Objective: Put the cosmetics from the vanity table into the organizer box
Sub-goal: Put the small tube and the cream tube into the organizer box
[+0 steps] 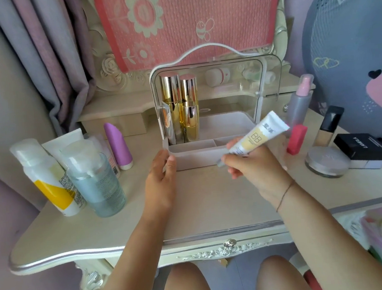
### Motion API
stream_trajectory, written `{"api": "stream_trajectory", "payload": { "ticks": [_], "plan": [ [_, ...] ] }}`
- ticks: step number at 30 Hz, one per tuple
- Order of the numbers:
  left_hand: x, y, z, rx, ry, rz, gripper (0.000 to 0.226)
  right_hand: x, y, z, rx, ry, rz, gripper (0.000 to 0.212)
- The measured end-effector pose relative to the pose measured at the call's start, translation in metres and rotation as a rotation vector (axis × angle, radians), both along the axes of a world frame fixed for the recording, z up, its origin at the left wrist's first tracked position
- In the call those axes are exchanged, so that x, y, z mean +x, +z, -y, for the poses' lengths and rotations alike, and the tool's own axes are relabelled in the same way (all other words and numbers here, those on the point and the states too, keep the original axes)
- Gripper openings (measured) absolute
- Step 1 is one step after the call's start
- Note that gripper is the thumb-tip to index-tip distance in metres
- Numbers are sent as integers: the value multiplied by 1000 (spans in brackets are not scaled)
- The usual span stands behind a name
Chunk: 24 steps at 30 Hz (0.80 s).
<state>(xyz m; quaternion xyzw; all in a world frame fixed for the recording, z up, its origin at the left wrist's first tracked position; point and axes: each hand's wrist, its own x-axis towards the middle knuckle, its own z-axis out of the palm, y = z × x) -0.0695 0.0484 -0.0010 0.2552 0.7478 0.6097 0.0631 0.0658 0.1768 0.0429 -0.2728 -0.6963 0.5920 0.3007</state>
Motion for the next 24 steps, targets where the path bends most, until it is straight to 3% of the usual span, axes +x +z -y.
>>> {"api": "stream_trajectory", "payload": {
  "ticks": [2,9,20,24],
  "plan": [
    [0,-1,0,3,8,-10,40,-35,7,-4,124,52,47,8],
    [0,1,1,26,-31,-23,11,-114,13,-13,355,-97,84,30],
    [-3,-2,0,40,-42,-49,15,-131,-2,-11,351,-185,-11,10],
    [-2,-2,0,13,-42,-35,38,-131,-6,-13,351,-172,0,7]
  ]
}}
